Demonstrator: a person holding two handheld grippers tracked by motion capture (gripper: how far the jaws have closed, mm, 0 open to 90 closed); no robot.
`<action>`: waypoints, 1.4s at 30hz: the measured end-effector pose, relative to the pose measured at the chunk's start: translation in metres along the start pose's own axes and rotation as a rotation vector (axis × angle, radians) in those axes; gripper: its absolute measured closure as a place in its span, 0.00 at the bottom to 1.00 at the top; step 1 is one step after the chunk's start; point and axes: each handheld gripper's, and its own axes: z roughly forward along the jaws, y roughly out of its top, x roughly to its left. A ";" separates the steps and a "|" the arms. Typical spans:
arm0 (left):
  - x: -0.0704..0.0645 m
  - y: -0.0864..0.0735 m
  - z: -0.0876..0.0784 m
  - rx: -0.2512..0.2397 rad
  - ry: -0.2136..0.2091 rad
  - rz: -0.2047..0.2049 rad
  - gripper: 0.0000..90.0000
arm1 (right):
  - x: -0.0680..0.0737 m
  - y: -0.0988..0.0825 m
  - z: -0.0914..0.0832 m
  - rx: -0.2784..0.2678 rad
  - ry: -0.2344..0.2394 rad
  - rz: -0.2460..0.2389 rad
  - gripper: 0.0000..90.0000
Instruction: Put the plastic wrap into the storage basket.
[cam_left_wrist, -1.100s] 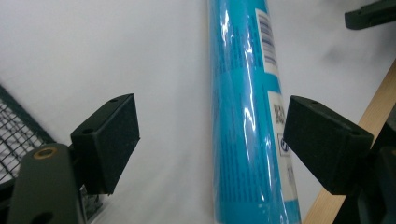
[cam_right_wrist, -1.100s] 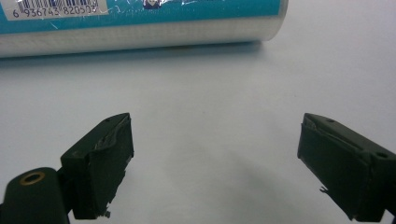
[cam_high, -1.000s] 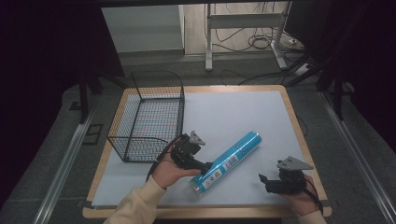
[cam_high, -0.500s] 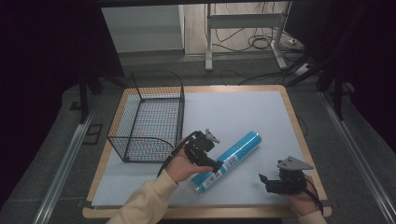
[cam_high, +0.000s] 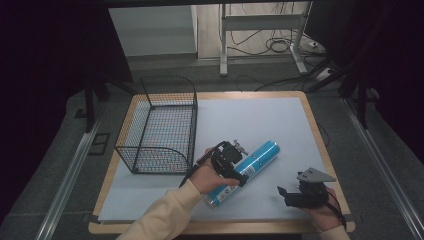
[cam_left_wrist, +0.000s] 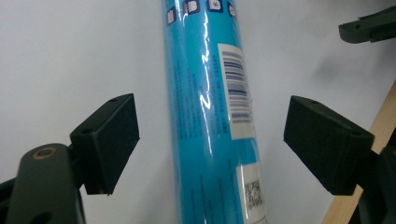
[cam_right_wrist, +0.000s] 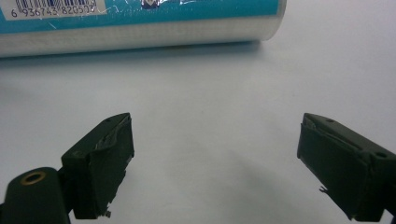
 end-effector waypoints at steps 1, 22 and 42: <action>0.000 0.002 0.001 0.003 0.000 0.002 0.20 | 0.000 0.000 0.000 0.002 0.001 0.001 0.12; -0.003 0.033 0.040 0.101 -0.002 0.018 0.19 | 0.001 -0.001 0.000 0.008 -0.005 0.012 0.12; 0.000 0.030 0.075 0.243 0.012 -0.024 0.30 | -0.001 -0.001 0.001 0.015 -0.019 0.023 0.12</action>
